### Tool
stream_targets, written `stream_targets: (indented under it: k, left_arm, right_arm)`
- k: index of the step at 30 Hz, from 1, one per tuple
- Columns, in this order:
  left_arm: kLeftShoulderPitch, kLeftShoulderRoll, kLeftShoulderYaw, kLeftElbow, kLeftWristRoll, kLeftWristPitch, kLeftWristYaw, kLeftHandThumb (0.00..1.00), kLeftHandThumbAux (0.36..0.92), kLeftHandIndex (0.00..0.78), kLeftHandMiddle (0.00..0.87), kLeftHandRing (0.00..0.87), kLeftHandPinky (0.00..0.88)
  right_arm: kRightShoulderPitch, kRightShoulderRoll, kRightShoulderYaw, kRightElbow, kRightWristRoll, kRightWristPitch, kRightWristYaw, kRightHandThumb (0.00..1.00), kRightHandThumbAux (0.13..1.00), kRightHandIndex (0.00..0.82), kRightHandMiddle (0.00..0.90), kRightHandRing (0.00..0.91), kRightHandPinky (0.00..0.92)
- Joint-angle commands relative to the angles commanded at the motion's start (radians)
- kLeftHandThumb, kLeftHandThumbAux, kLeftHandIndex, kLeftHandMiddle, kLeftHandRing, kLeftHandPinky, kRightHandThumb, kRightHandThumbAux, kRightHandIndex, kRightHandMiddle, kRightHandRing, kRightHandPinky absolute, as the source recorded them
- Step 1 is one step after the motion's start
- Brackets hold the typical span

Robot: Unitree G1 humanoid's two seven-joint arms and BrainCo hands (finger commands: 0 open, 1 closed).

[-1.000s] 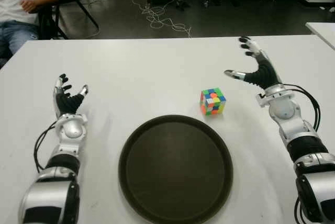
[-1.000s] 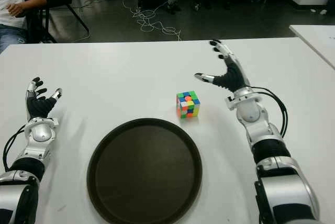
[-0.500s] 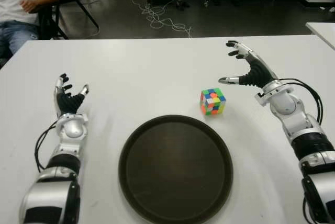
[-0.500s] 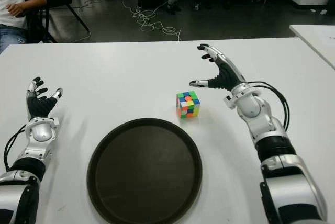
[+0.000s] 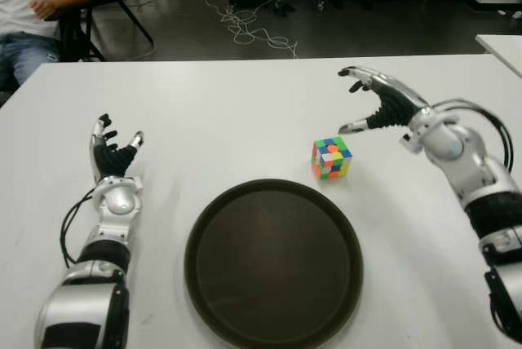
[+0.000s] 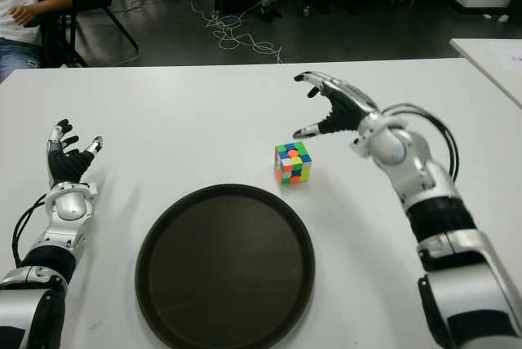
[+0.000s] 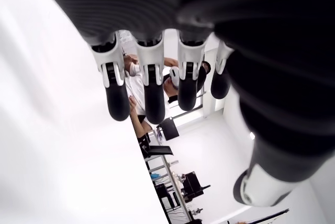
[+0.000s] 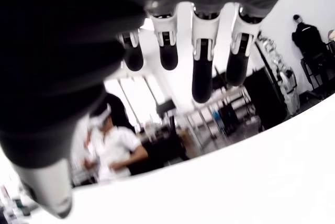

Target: Pick up the Rubik's Cube and put it in the plate

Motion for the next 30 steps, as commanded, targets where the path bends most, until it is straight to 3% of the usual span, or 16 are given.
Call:
stream_targets:
  k: [2,5,7,17,23,30]
  left_arm:
    - [0.000,-0.001,-0.002,-0.002,0.002,0.000,0.004,0.395,0.746,0.101,0.147,0.159,0.191]
    - [0.001,-0.006,-0.004,-0.007,0.003,0.001,0.008,0.384,0.757,0.102,0.150,0.160,0.182]
    - [0.001,-0.008,-0.004,-0.010,0.003,0.002,0.009,0.381,0.759,0.103,0.151,0.160,0.179]
    - [0.004,-0.006,-0.007,-0.013,0.006,-0.001,0.010,0.391,0.763,0.106,0.162,0.176,0.204]
    - [0.002,-0.005,-0.007,-0.007,0.008,0.002,0.012,0.404,0.766,0.104,0.157,0.168,0.190]
    - [0.002,-0.005,-0.004,-0.006,0.006,0.007,0.011,0.410,0.754,0.100,0.150,0.153,0.158]
  right_arm:
    - [-0.009,-0.003,0.010,0.002,-0.010,0.005,0.010,0.050,0.689,0.000,0.293,0.651,0.649]
    - [-0.024,-0.009,0.026,0.009,-0.023,0.000,0.026,0.053,0.667,0.000,0.234,0.410,0.390]
    - [-0.029,-0.011,0.030,0.011,-0.026,-0.002,0.032,0.053,0.662,0.000,0.219,0.352,0.328]
    - [-0.092,-0.033,0.029,0.051,-0.025,-0.022,0.062,0.081,0.688,0.000,0.177,0.247,0.335]
    - [-0.096,-0.021,0.020,0.070,-0.019,-0.018,0.021,0.051,0.672,0.000,0.137,0.151,0.167]
    - [-0.095,-0.013,0.014,0.063,-0.009,0.000,0.010,0.049,0.667,0.000,0.143,0.147,0.141]
